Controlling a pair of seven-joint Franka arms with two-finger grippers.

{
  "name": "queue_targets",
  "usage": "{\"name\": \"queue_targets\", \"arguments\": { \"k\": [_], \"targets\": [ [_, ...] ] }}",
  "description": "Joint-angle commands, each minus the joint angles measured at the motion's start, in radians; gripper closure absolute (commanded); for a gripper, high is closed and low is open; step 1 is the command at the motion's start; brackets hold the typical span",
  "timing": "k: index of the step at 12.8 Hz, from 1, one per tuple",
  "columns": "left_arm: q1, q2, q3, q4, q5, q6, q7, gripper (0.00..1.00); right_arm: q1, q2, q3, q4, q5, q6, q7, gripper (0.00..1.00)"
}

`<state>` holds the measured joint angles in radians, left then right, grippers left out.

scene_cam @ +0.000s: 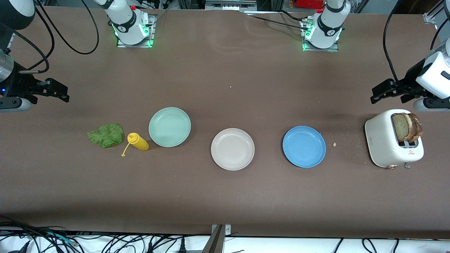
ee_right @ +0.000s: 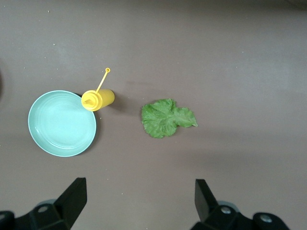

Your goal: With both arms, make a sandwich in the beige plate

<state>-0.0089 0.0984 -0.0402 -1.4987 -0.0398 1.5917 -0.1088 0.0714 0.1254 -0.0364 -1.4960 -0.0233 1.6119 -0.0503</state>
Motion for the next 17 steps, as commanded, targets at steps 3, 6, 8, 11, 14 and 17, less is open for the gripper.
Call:
{"name": "queue_targets", "arguments": {
  "k": [3,6,8,11,14,17],
  "targets": [
    [-0.002,0.012,0.003,0.029,0.014,-0.010,0.009,0.00,0.005,0.007,0.001,0.011,-0.026,0.026,0.004,0.00],
    [-0.002,0.012,0.005,0.028,0.015,-0.010,0.009,0.00,0.005,0.007,0.001,0.011,-0.024,0.025,0.004,0.00],
    [-0.002,0.012,0.005,0.028,0.018,-0.010,0.009,0.00,0.008,0.004,0.003,0.011,-0.015,0.023,0.004,0.00],
    [-0.003,0.012,0.005,0.028,0.018,-0.010,0.009,0.00,0.010,0.002,0.004,0.011,-0.021,0.014,0.004,0.00],
    [-0.003,0.011,0.003,0.028,0.023,-0.010,0.009,0.00,0.010,0.003,0.006,0.011,-0.023,0.014,0.006,0.00],
    [-0.002,0.009,0.003,0.028,0.021,-0.012,0.009,0.00,0.010,0.003,0.004,0.011,-0.021,0.014,0.006,0.00]
  ]
}}
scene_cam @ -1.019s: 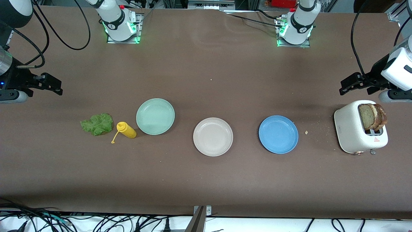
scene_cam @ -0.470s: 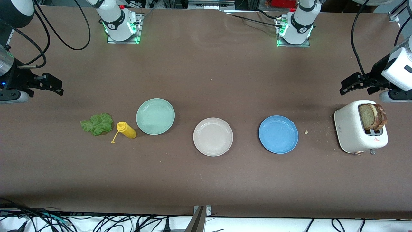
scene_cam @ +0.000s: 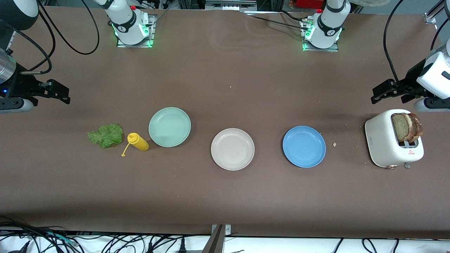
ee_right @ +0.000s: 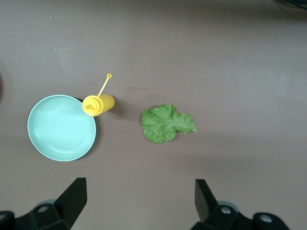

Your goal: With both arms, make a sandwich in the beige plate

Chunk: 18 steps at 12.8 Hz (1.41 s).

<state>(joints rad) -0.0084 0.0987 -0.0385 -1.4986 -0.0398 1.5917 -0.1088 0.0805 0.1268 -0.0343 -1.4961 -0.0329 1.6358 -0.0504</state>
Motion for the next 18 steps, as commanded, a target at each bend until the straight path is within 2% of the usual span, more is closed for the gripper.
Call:
{"name": "queue_targets", "arguments": {
  "k": [1,13,18],
  "targets": [
    [-0.002,0.009,0.002,0.028,0.024,-0.012,0.009,0.00,0.001,0.002,0.004,0.011,-0.015,-0.010,0.006,0.00],
    [0.016,0.009,0.009,0.020,0.029,-0.022,0.008,0.00,-0.001,0.005,0.001,0.011,-0.016,-0.007,0.006,0.00],
    [0.013,0.009,0.003,0.026,0.080,-0.022,0.023,0.00,-0.002,0.007,-0.001,0.010,-0.016,-0.010,0.004,0.00]
  ]
}}
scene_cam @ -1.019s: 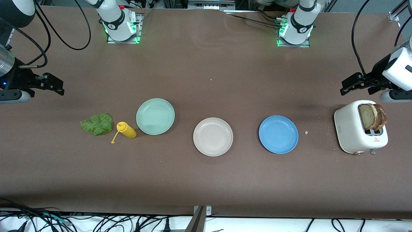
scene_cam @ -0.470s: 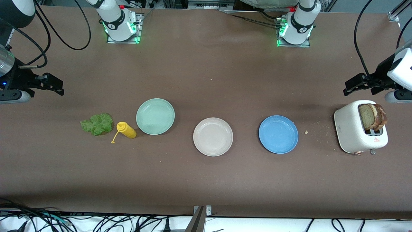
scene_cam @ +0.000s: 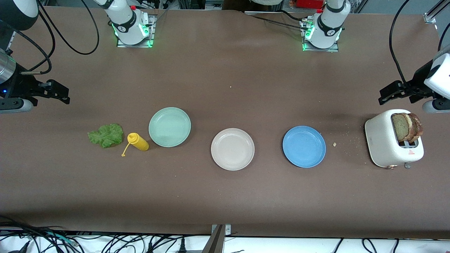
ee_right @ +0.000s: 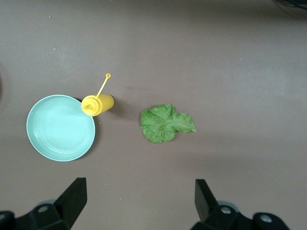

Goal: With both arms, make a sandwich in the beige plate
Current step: 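Move the left gripper over the white toaster above the bread slices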

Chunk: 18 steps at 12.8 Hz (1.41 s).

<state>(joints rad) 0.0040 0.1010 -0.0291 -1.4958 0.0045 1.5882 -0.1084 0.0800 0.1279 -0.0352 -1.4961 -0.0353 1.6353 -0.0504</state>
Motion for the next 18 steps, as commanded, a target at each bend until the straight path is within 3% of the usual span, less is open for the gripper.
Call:
{"name": "queue_targets", "arguments": {
  "k": [1,18],
  "targets": [
    [0.002,0.006,-0.006,0.022,0.034,-0.019,0.021,0.00,-0.003,0.006,0.000,0.008,-0.014,-0.009,0.004,0.00],
    [0.040,0.009,-0.002,0.006,0.034,-0.019,0.035,0.00,0.003,0.009,0.005,0.010,0.000,-0.029,0.006,0.00]
  ]
}}
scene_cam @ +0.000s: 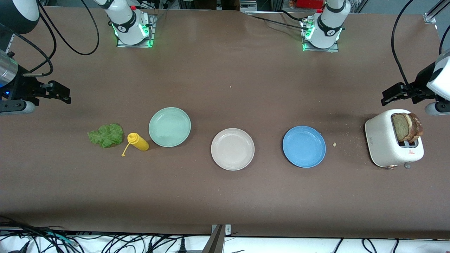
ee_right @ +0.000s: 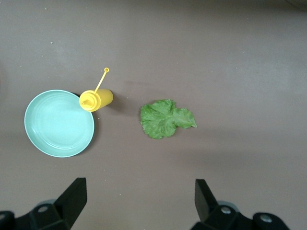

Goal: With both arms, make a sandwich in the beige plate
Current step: 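Move the left gripper over the white toaster above the bread slices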

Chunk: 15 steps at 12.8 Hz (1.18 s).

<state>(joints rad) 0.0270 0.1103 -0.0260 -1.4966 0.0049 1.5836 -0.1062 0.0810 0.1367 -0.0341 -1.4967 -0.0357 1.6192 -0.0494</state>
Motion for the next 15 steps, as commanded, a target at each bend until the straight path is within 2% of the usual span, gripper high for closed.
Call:
{"name": "queue_targets", "arguments": {
  "k": [1,4,15],
  "targets": [
    [0.033,0.002,-0.003,0.007,0.032,-0.014,0.065,0.00,0.002,-0.002,0.003,0.010,0.000,-0.013,0.005,0.00],
    [0.097,0.017,-0.003,0.013,0.033,-0.014,0.109,0.00,0.002,0.000,0.005,0.010,-0.001,-0.008,-0.009,0.00],
    [0.093,0.022,-0.006,0.009,0.033,-0.014,0.106,0.00,0.003,-0.002,0.007,0.013,0.000,-0.001,0.006,0.00]
  ]
}}
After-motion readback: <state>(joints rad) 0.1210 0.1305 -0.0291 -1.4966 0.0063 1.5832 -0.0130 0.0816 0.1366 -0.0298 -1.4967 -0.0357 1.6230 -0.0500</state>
